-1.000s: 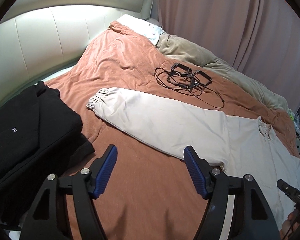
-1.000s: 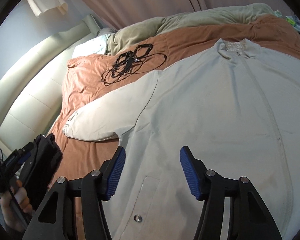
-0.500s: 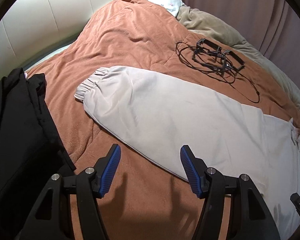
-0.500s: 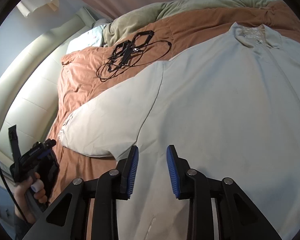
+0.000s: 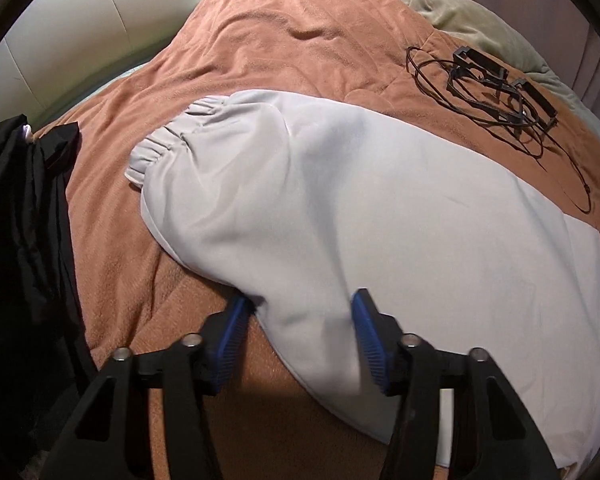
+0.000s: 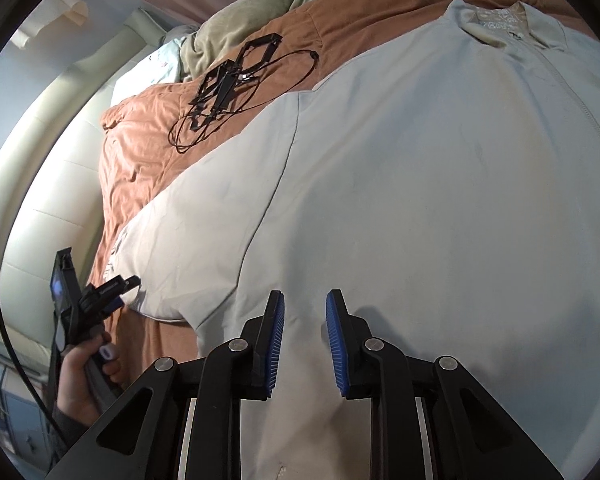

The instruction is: Fold large clothes

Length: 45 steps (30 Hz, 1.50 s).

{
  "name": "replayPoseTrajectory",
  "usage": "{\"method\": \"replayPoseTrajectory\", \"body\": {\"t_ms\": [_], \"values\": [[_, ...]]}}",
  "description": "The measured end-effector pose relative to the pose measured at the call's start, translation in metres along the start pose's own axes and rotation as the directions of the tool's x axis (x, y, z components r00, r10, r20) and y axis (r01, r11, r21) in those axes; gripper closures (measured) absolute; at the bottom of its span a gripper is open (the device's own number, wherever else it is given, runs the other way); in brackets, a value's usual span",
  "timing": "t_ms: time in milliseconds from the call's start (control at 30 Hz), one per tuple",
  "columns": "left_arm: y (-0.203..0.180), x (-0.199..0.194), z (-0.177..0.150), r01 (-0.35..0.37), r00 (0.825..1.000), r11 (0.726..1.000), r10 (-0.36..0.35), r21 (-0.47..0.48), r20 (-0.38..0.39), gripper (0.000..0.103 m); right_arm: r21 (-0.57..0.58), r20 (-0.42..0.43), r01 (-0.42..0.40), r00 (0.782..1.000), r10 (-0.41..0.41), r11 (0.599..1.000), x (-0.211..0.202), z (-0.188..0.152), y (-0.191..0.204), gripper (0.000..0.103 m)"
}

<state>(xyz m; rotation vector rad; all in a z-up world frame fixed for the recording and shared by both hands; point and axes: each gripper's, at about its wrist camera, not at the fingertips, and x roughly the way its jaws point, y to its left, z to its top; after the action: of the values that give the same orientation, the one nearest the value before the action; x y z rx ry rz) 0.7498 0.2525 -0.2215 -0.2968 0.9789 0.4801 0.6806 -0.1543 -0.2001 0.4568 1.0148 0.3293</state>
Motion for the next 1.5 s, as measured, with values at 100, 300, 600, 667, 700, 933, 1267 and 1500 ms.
{"method": "replayPoseTrajectory", "body": {"t_ms": [100,300,600,667,700,933,1267,1500], "values": [[-0.001,-0.010,0.006,0.057,0.998,0.998,-0.057,-0.003,0.014,0.092,0.005,-0.004,-0.068,0.998,0.068,0.998,0.004,0.000,0.007,0.090],[-0.008,-0.063,0.020,0.122,0.983,0.991,-0.128,0.058,0.132,0.095,0.029,-0.039,-0.183,0.982,0.184,0.983,0.025,0.000,0.025,0.091],[-0.045,-0.153,0.035,0.237,0.932,0.954,-0.277,0.185,0.234,0.097,0.050,-0.150,-0.240,0.958,0.245,0.969,0.081,-0.015,0.033,0.092],[-0.061,-0.172,0.035,0.276,0.916,0.938,-0.323,0.208,0.239,0.097,0.075,-0.168,-0.260,0.948,0.269,0.963,0.077,-0.011,0.030,0.092],[-0.068,-0.179,0.034,0.293,0.908,0.931,-0.342,0.218,0.241,0.097,0.081,-0.170,-0.264,0.946,0.274,0.961,0.072,-0.010,0.029,0.092],[-0.127,-0.243,0.015,0.388,0.842,0.855,-0.481,0.344,0.243,0.097,0.108,-0.061,-0.239,0.967,0.246,0.965,-0.001,0.012,0.007,0.073],[-0.201,-0.295,-0.033,0.497,0.774,0.731,-0.617,0.467,0.141,0.097,0.188,0.120,-0.148,0.985,0.127,0.971,-0.124,-0.001,-0.068,0.066],[-0.257,-0.293,-0.074,0.542,0.762,0.656,-0.647,0.525,0.023,0.097,0.315,0.154,-0.021,0.988,-0.029,0.949,-0.164,-0.037,-0.132,0.066]]}}
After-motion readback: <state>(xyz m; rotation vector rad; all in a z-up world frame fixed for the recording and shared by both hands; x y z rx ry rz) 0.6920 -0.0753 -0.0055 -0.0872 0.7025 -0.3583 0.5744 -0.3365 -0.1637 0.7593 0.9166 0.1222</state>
